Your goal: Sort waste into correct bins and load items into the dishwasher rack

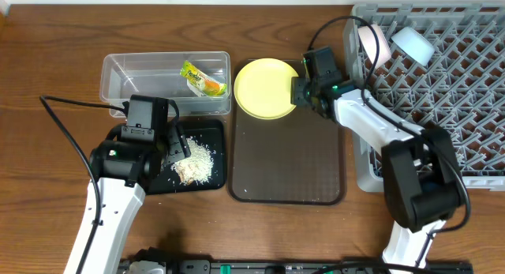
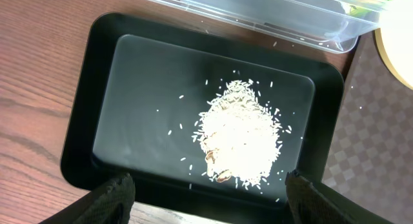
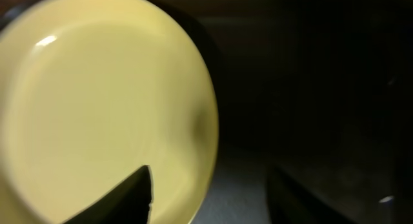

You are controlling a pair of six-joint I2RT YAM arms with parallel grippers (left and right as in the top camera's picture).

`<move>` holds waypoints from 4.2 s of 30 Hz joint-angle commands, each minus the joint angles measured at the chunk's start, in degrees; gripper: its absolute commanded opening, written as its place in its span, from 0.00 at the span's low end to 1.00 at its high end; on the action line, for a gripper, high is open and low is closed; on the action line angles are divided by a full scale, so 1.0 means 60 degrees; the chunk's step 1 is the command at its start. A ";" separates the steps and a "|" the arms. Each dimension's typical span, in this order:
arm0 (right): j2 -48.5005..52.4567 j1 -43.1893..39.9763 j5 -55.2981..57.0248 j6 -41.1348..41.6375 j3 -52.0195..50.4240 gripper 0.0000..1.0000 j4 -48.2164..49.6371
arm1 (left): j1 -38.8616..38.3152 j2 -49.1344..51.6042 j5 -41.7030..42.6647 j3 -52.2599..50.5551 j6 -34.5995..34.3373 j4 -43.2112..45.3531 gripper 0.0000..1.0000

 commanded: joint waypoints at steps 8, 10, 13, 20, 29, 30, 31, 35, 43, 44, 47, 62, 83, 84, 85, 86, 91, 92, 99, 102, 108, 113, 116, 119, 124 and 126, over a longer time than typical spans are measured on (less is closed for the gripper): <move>0.0688 0.0364 0.0098 0.0608 0.0106 0.26 -0.0510 | 0.0047 0.0055 -0.0051 0.0080 -0.0066 -0.0025 0.78; 0.0688 0.0364 0.0098 0.0630 0.0106 0.17 -0.0648 | 0.0047 0.0055 -0.0051 0.0080 -0.0062 -0.0025 0.78; 0.0688 0.0342 0.0095 0.0787 0.0109 0.03 -0.0790 | 0.0047 0.0055 -0.0051 0.0080 -0.0062 -0.0029 0.78; -0.0240 0.0007 0.0335 0.0306 0.0117 0.01 -0.1344 | 0.0047 0.0055 -0.0051 0.0080 -0.0062 -0.0033 0.78; -0.3574 -0.0856 0.0885 -0.2291 0.0117 0.01 -0.2645 | 0.0047 0.0055 -0.0051 0.0080 -0.0062 -0.0029 0.78; -0.3883 -0.0965 0.0896 -0.2550 0.0117 0.01 -0.2801 | 0.0047 0.0055 -0.0051 0.0080 -0.0062 -0.0029 0.78; -0.4237 -0.1107 0.0925 -0.2841 0.0117 0.01 -0.2987 | 0.0047 0.0055 -0.0051 0.0080 -0.0066 -0.0029 0.78; -0.5391 -0.1690 0.1967 -0.3781 0.0117 0.01 -0.3679 | 0.0047 0.0055 -0.0051 0.0080 -0.0062 -0.0029 0.78; -0.6597 -0.2827 0.5380 -0.6466 0.0117 0.01 -0.4084 | 0.0047 0.0055 -0.0051 0.0076 -0.0062 -0.0029 0.78; -0.6608 -0.2932 0.5439 -0.6951 0.0117 0.01 -0.4098 | 0.0047 0.0055 -0.0051 0.0080 -0.0062 -0.0025 0.78; -0.6524 -0.3129 0.6280 -0.7482 0.0117 0.01 -0.4091 | 0.0047 0.0055 -0.0051 0.0080 -0.0062 -0.0025 0.78; -0.5431 -0.3289 0.8415 -0.8127 0.0102 0.01 -0.2827 | 0.0047 0.0055 -0.0051 0.0080 -0.0062 -0.0025 0.78; -0.4003 -0.3100 0.5614 -0.4200 0.0106 0.37 -0.4131 | 0.0047 0.0051 -0.0051 0.0080 -0.0062 -0.0029 0.78; -0.4098 -0.3100 0.5333 -0.3956 0.0120 0.54 -0.4324 | 0.0047 0.0036 -0.0051 0.0080 -0.0055 -0.0033 0.78; -0.4277 -0.3111 0.4812 -0.3748 0.0135 0.56 -0.4524 | 0.0047 -0.0004 -0.0051 0.0084 -0.0015 -0.0069 0.79; -0.4375 -0.3129 0.4539 -0.3679 0.0146 0.57 -0.4597 | 0.0047 -0.0040 -0.0051 0.0087 0.0106 -0.0066 0.78; -0.5472 -0.3501 0.1220 -0.3432 0.0244 0.73 -0.4459 | 0.0047 -0.0197 0.0095 0.0521 0.0969 0.0095 0.78; -0.5694 -0.3574 0.0149 -0.3479 0.0244 0.75 -0.4291 | 0.0047 -0.0193 0.0342 0.0623 0.1275 0.0193 0.78; -0.6153 -0.3687 -0.2798 -0.3883 0.0240 0.78 -0.5074 | 0.0047 -0.0084 0.1650 0.0696 0.1876 -0.0415 0.78; -0.6200 -0.3723 -0.2794 -0.3727 0.0237 0.81 -0.5956 | 0.0047 -0.0291 0.1643 0.0696 0.1883 -0.1366 0.75; -0.7180 -0.3716 -0.1738 -0.3147 -0.0208 0.90 -0.6670 | 0.0047 -0.2404 0.1632 0.0193 0.1891 -0.1851 0.75; -0.9759 -0.3701 -0.1657 -0.3289 -0.2342 0.98 -0.5202 | 0.0047 -0.5275 0.1566 -0.0605 0.1796 -0.1530 0.88; -1.1482 -0.3701 -0.1650 -0.3289 -0.3606 0.99 -0.4834 | 0.0047 -0.6451 0.1563 -0.0798 0.1778 -0.1326 0.92; -1.2841 -0.3701 -0.1665 -0.3289 -0.4401 0.99 -0.4958 | 0.0047 -0.7224 0.1566 -0.0798 0.1778 -0.1315 0.93; -1.4211 -0.3701 -0.1723 -0.3293 -0.4772 0.99 -0.6703 | 0.0047 -0.7763 0.1566 -0.0798 0.1778 -0.1322 0.93; -1.4462 -0.3701 -0.1727 -0.3293 -0.4772 0.99 -0.7573 | 0.0047 -0.7759 0.1566 -0.0798 0.1778 -0.1322 0.94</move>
